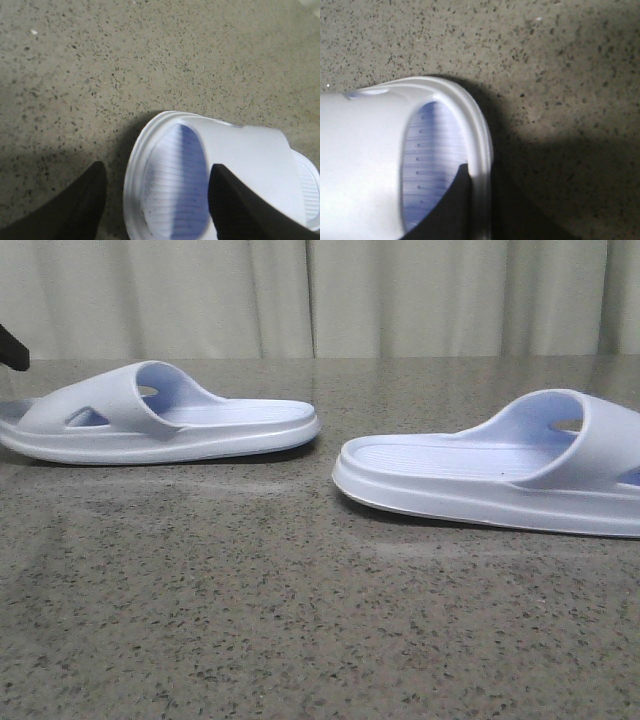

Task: Insert blue slippers together front up
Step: 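Lift both slippers off the table with both grippers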

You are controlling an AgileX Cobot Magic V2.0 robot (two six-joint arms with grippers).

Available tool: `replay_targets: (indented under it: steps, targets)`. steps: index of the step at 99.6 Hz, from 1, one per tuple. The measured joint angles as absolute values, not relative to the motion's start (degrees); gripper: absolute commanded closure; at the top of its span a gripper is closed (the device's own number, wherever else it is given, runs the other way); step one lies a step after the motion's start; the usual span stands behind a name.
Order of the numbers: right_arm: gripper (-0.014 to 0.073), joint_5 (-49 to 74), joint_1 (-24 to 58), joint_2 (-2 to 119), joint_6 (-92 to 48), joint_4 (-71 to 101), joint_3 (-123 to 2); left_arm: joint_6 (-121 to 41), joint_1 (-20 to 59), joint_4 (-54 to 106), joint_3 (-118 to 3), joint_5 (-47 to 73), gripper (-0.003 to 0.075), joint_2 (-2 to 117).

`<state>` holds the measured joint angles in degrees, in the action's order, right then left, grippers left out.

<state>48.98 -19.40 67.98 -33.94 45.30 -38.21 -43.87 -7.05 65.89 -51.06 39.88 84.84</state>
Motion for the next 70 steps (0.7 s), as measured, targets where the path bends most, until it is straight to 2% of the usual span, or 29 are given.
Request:
replay_targets:
  steps: [23,33,47,63,70]
  targets:
    - [0.0701,48.98,-19.4,67.98,-33.94,45.3,-38.21,-46.08,-7.05,67.24,-52.42,40.22,0.0329,89.66]
    - [0.0701,48.9,-19.4,67.98,-33.94,45.3,-38.21,-46.85,-7.05,67.76,-52.55,40.45,0.0356,90.77]
    - [0.0701,48.77,-19.4,67.98,-34.03,45.3,-38.21,-48.36,-7.05,69.2,-52.75,41.47,0.0474,91.6]
    - [0.0701,48.74,-19.4,67.98,-34.03,45.3,-38.21,-48.94,-7.05,70.02,-52.75,42.78,0.0706,92.03]
    - [0.0701,48.74,-19.4,67.98,-34.03,45.3,-38.21,-49.18,-7.05,70.19,-52.75,43.41,0.0705,92.02]
